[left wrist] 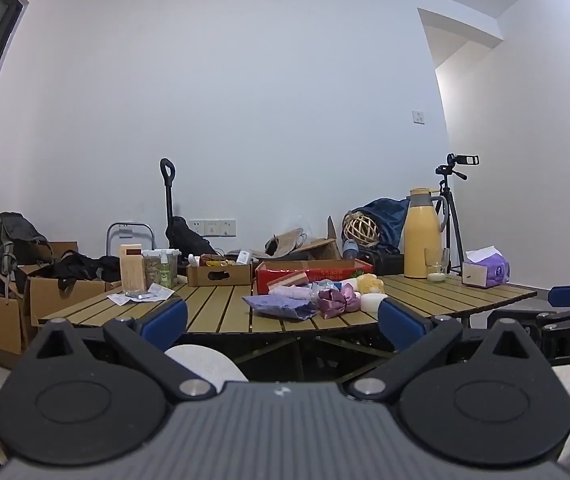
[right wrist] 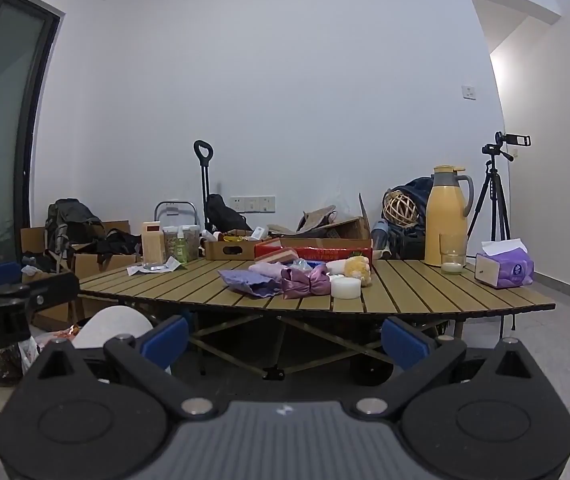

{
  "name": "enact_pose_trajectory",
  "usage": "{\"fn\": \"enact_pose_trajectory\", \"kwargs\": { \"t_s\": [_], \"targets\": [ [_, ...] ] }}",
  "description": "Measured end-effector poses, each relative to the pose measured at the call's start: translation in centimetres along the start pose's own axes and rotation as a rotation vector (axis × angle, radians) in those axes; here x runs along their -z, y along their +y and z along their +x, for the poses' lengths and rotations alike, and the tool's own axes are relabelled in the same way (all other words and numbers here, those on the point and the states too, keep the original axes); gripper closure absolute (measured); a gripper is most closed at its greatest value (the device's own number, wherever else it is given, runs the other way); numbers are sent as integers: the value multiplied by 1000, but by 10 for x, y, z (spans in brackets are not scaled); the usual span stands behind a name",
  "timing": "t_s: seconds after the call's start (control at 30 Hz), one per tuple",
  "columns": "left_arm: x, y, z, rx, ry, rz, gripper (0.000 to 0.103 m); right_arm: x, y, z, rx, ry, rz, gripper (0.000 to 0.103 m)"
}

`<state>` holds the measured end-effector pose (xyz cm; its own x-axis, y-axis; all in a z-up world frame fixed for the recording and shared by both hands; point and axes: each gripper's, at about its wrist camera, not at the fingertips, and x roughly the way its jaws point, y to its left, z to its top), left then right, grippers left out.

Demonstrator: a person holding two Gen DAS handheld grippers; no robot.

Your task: Organize soft objects

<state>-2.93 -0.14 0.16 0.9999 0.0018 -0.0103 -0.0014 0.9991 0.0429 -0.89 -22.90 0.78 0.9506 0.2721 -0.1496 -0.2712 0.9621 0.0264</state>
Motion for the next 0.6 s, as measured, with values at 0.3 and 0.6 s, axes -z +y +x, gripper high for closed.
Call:
{"fn": "enact_pose_trajectory", "kwargs": {
  "t_s": [0.3,0.6],
  "targets": [
    [-1,4,-3,5,-2,0,0,-2,3,3,-9,-1,-22,0],
    [-3,2,-3,10,-6,7,0,-5,2,4,-7,4,-18,0]
  ]
}}
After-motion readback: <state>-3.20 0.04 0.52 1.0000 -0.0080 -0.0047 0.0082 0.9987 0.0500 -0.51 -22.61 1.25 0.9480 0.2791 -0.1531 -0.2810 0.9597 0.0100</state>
